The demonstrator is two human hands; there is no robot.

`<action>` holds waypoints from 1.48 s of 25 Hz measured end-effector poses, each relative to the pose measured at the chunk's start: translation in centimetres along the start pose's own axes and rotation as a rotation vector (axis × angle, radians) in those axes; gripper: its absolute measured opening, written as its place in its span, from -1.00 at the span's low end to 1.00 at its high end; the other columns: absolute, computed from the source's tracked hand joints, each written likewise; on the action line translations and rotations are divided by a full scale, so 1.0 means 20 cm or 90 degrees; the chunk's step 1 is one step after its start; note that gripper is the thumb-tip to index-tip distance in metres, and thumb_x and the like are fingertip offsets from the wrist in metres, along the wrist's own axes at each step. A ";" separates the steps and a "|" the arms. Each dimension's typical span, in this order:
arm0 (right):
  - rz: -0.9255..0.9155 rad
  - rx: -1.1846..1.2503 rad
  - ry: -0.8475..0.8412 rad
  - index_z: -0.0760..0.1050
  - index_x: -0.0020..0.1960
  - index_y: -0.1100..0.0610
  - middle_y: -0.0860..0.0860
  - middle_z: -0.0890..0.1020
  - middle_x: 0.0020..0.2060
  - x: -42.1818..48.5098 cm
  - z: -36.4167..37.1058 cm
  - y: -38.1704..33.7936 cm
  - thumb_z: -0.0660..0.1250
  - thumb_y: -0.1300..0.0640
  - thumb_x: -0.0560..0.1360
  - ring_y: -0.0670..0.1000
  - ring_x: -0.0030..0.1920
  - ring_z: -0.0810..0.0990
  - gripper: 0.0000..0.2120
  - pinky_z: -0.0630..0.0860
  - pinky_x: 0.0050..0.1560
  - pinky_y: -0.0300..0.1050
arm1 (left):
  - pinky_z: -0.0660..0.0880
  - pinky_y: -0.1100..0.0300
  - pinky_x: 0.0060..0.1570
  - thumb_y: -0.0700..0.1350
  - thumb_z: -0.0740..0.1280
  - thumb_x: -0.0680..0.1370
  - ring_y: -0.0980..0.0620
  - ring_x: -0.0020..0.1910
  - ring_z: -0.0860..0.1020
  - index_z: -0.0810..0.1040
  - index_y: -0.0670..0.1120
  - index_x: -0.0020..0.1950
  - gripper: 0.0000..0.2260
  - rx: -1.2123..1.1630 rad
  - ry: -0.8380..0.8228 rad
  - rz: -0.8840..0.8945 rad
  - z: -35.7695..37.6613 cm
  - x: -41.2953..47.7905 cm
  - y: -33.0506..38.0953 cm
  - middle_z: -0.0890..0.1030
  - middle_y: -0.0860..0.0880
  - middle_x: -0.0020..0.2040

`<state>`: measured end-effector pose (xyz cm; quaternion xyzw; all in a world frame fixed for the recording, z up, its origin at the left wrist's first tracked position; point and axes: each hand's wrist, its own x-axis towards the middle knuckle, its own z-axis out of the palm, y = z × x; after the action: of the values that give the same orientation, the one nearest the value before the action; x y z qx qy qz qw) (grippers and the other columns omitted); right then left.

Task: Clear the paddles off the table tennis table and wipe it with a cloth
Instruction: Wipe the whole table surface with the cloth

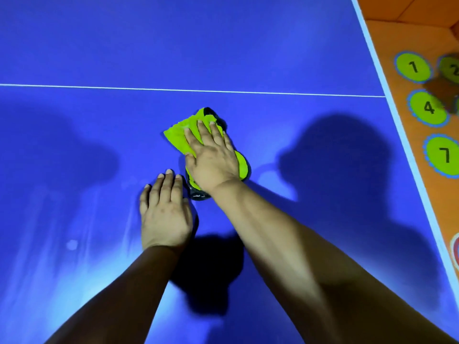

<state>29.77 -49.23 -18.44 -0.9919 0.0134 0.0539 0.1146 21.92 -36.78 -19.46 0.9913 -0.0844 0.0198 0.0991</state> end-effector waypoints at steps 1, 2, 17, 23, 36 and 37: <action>0.002 -0.002 0.005 0.11 0.54 -0.11 -0.05 0.05 0.56 0.00 -0.01 0.07 0.10 -0.08 0.58 0.03 0.55 -0.08 -0.46 -0.11 0.52 0.02 | 0.09 -0.05 0.35 -0.07 0.06 0.46 -0.16 0.35 0.37 0.45 -0.21 0.31 -0.52 0.004 -0.002 0.004 0.00 0.00 -0.01 0.43 -0.18 0.36; 0.020 0.003 0.010 0.11 0.54 -0.11 -0.06 0.05 0.56 0.00 -0.03 0.16 0.10 -0.07 0.58 0.01 0.55 -0.07 -0.47 -0.11 0.52 0.01 | 0.09 -0.04 0.35 -0.06 0.04 0.46 -0.17 0.35 0.37 0.45 -0.21 0.31 -0.51 0.009 -0.001 0.007 0.00 0.00 -0.01 0.42 -0.18 0.36; 0.451 0.029 0.143 0.24 0.51 0.08 0.17 0.14 0.52 -0.28 -0.38 1.46 0.04 -0.07 0.50 0.19 0.52 0.08 -0.40 0.01 0.49 0.02 | 0.10 -0.09 0.35 -0.07 0.02 0.45 -0.21 0.33 0.35 0.45 -0.24 0.28 -0.50 -0.003 0.027 -0.012 -0.02 0.00 0.06 0.44 -0.22 0.34; 0.312 0.004 0.106 0.22 0.51 -0.03 0.11 0.13 0.54 -0.08 -0.18 0.76 0.05 -0.08 0.54 0.19 0.52 0.07 -0.46 0.03 0.46 0.06 | 0.09 -0.09 0.35 -0.06 0.04 0.45 -0.16 0.34 0.31 0.44 -0.23 0.30 -0.50 0.011 0.005 -0.001 -0.02 0.01 0.03 0.43 -0.20 0.35; -0.025 0.026 0.006 0.11 0.54 -0.11 -0.08 0.04 0.56 0.42 -0.03 0.04 0.09 -0.09 0.60 0.00 0.55 -0.08 -0.48 -0.09 0.52 -0.01 | 0.14 -0.06 0.37 -0.06 0.09 0.47 -0.13 0.36 0.36 0.45 -0.18 0.32 -0.54 -0.001 -0.004 0.002 0.00 0.02 -0.02 0.43 -0.16 0.36; 0.006 0.032 0.022 0.12 0.54 -0.10 -0.08 0.05 0.55 0.44 -0.05 0.14 0.10 -0.08 0.60 0.00 0.55 -0.06 -0.48 -0.07 0.51 -0.02 | 0.14 -0.06 0.37 -0.05 0.08 0.47 -0.13 0.36 0.36 0.46 -0.18 0.31 -0.54 -0.002 -0.006 -0.001 0.00 0.01 -0.02 0.43 -0.16 0.36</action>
<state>38.49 -52.39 -18.99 -0.9894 0.0216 0.0371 0.1390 22.26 -36.48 -19.56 0.9913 -0.0840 0.0151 0.1000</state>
